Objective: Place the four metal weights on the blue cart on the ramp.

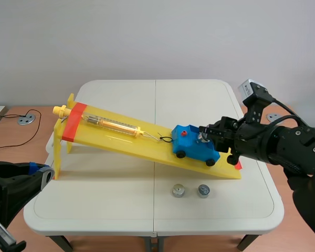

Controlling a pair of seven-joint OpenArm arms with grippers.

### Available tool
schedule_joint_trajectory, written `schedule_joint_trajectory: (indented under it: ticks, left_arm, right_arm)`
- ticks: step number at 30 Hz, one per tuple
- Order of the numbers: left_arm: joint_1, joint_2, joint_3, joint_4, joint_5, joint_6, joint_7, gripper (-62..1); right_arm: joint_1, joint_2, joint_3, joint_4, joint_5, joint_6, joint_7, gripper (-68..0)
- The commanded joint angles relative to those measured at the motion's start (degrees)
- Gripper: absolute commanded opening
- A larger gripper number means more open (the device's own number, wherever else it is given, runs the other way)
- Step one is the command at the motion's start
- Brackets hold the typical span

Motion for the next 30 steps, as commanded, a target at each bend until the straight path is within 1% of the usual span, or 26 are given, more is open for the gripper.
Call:
schedule_joint_trajectory:
  ticks: [1, 7, 11, 14, 17, 18, 21, 22, 25, 27, 30]
  left_arm:
    - [-1.1, 0.4, -0.5, 4.6, -3.4, -1.8, -5.9, -58.2]
    - [-1.1, 0.4, -0.5, 4.6, -3.4, -1.8, -5.9, -58.2]
    - [-1.1, 0.4, -0.5, 4.6, -3.4, -1.8, -5.9, -58.2]
    - [-1.1, 0.4, -0.5, 4.6, -3.4, -1.8, -5.9, -58.2]
    - [-1.1, 0.4, -0.5, 4.6, -3.4, -1.8, -5.9, -58.2]
    - [-1.1, 0.4, -0.5, 4.6, -3.4, -1.8, -5.9, -58.2]
    - [-1.1, 0.4, -0.5, 4.6, -3.4, -1.8, -5.9, -58.2]
    - [-1.1, 0.4, -0.5, 4.6, -3.4, -1.8, -5.9, -58.2]
    - [-1.1, 0.4, -0.5, 4.6, -3.4, -1.8, -5.9, -58.2]
    - [-1.1, 0.4, -0.5, 4.6, -3.4, -1.8, -5.9, -58.2]
    - [-1.1, 0.4, -0.5, 4.6, -3.4, -1.8, -5.9, -58.2]
  right_arm:
    - [6.2, 0.0, -0.8, 5.0, 3.9, 2.6, 4.9, -66.9]
    - [6.1, 0.0, -0.9, 2.9, 3.8, 2.4, 5.3, -66.9]
    - [6.1, 0.0, -0.9, 1.6, 3.5, 2.3, 6.4, -66.9]
    - [6.1, 0.0, -0.9, 1.1, 2.8, 1.4, 7.2, -66.9]
    - [6.1, 0.0, -0.8, 1.0, 2.8, 1.3, 7.5, -66.8]
    - [6.1, 0.0, -0.8, 1.0, 2.8, 1.3, 7.8, -65.3]
    - [6.1, 0.0, -0.8, 1.0, 2.8, 1.3, 9.0, -53.9]
    - [6.2, 0.0, -0.8, 1.0, 2.8, 1.3, 9.3, -51.1]
    - [6.2, 0.0, -0.1, 1.0, 2.6, 1.4, 10.6, -48.1]
    - [6.2, 0.0, 1.4, 1.4, 2.6, 2.6, 10.7, -45.3]
    - [6.2, 0.2, 4.3, 3.3, 2.8, 6.3, 10.0, -40.6]
